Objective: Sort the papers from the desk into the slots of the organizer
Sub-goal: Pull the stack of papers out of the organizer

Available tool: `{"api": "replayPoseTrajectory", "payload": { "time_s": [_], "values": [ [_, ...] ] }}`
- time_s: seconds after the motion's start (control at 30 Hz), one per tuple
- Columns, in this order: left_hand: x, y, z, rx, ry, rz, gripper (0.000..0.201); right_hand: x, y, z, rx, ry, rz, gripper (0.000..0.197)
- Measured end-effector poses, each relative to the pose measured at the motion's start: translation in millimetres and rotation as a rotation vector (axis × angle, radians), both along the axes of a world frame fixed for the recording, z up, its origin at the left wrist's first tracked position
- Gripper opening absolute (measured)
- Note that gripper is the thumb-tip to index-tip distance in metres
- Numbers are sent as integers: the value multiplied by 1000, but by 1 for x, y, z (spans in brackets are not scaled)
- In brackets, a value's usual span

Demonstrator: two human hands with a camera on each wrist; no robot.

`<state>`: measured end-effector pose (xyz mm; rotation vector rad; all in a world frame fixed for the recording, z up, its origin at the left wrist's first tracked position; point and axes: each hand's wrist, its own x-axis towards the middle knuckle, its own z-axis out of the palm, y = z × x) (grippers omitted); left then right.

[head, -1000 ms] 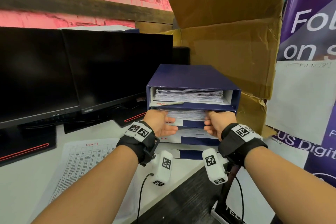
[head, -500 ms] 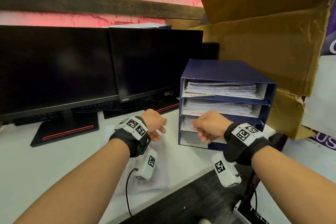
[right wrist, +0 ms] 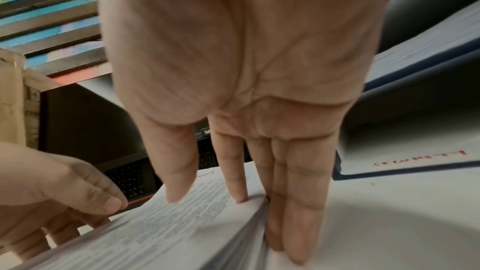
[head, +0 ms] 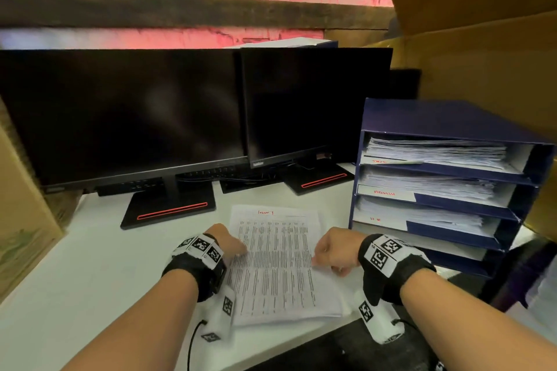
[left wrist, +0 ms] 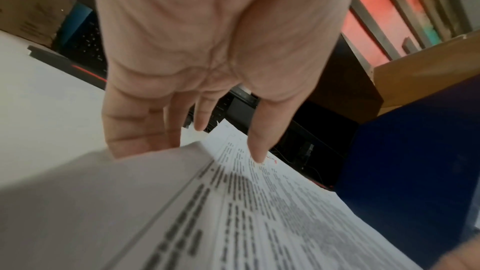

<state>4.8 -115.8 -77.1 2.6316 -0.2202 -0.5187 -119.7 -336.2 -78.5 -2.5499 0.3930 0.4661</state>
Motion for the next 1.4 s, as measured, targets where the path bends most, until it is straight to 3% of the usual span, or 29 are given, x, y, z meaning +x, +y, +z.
{"api": "replayPoseTrajectory", "payload": {
  "time_s": [0.3,0.63,0.73,0.87,0.93,1.0,1.07,1.2,1.3,1.4],
  "values": [
    [1,5,-4,-35,75,57,37,-5,-12,-9,213,-69,-89,31],
    [5,-7,0,-160,62,82,53,-5,-16,-16,219,-104,-93,26],
    [-4,-9,1,-172,17,118,52,-5,-15,-18,173,-98,-97,42],
    [-5,-6,6,-459,-45,170,33,-4,-16,-17,247,-84,-141,72],
    [-7,2,17,-608,-84,133,35,0,-18,-9,260,-171,-170,86],
    [-10,10,31,-763,-149,95,40,4,-14,9,445,-368,-267,97],
    [-12,16,45,-924,-196,84,44,9,-2,30,626,-583,-312,85],
    [-16,14,70,-1136,-388,98,45,18,28,62,625,-981,-365,38],
    [-22,8,74,-1157,-512,127,47,17,40,65,602,-1144,-375,35],
    [-30,10,62,-1142,-500,160,46,11,46,53,587,-1128,-386,35]
  ]
}}
